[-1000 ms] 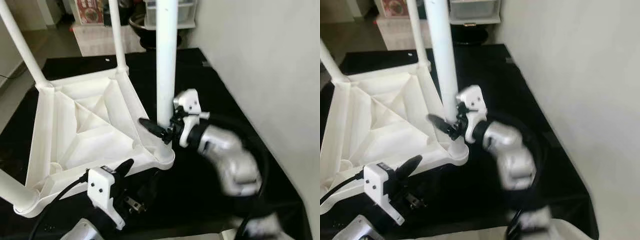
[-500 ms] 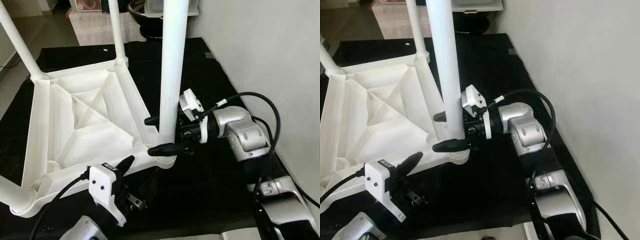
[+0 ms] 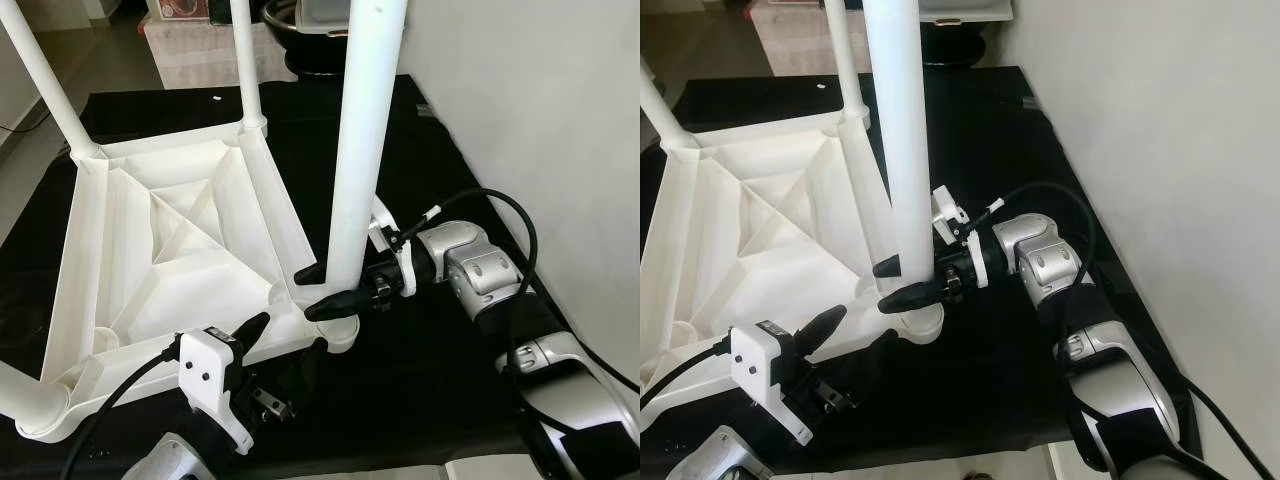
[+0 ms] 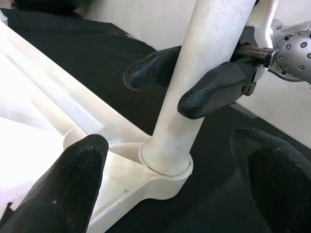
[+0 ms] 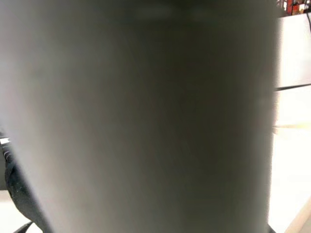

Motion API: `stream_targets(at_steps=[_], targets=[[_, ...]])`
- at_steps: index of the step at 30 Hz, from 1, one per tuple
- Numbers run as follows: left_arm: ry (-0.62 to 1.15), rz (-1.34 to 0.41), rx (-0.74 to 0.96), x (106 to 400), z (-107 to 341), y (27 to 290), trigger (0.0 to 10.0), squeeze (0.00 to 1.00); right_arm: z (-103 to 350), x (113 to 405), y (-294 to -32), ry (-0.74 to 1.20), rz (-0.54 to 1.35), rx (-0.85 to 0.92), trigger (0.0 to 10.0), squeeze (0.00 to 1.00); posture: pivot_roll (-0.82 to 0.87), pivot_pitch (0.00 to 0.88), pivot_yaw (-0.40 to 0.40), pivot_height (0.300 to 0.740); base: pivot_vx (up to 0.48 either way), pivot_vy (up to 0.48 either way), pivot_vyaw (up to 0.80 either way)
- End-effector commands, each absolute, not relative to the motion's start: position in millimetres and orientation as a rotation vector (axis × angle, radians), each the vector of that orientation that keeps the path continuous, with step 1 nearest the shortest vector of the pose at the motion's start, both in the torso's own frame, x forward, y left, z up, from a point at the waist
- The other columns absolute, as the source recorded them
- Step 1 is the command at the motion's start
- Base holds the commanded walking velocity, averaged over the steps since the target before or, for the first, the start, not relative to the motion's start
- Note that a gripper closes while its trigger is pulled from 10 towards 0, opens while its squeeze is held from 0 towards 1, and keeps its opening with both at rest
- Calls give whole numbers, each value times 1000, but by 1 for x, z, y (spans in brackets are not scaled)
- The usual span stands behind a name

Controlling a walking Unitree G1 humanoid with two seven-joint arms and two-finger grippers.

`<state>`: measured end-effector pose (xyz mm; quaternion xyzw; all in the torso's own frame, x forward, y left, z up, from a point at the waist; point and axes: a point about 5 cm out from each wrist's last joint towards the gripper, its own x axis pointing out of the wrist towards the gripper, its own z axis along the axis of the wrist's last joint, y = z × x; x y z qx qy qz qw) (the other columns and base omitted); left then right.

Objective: Building children table

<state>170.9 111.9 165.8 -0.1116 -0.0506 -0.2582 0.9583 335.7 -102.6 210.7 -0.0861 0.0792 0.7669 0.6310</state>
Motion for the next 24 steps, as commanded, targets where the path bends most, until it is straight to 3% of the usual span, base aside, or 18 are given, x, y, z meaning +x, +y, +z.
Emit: stream_targets(at_steps=[1,7,9,10,12,13,14,16,18,24], targets=[[-100,-523,-223,169,167,112,10000,0,203,335,-103,221,1776,-160,0,0,92,158,-44,740,0,0,0],[-98,-522,-226,168,166,111,10000,0,190,331,-115,182,1541,-166,0,0,68,159,-53,740,0,0,0],[-98,-522,-225,168,165,112,10000,0,171,315,-111,228,1253,-175,0,0,67,158,-56,740,0,0,0],[-97,-521,-224,168,165,114,10000,0,166,317,-113,217,804,-181,0,0,61,159,-46,740,0,0,0],[-97,-521,-224,168,165,114,10000,0,166,317,-113,217,804,-181,0,0,61,159,-46,740,0,0,0],[-96,-520,-223,168,165,115,10000,0,163,315,-124,223,468,-174,0,0,55,163,-41,740,0,0,0],[-95,-521,-222,168,165,116,10000,0,164,303,-125,209,387,-175,0,0,53,162,-22,740,0,0,0],[-90,-525,-220,169,164,117,10000,0,168,298,-118,182,401,-164,0,0,38,142,-16,740,0,0,0],[-85,-548,-214,171,163,115,10000,0,175,300,-98,134,544,-136,0,0,54,138,-23,740,0,0,0],[-87,-541,-215,170,162,114,10000,0,183,302,-79,106,622,-121,0,0,58,136,-39,740,0,0,0]])
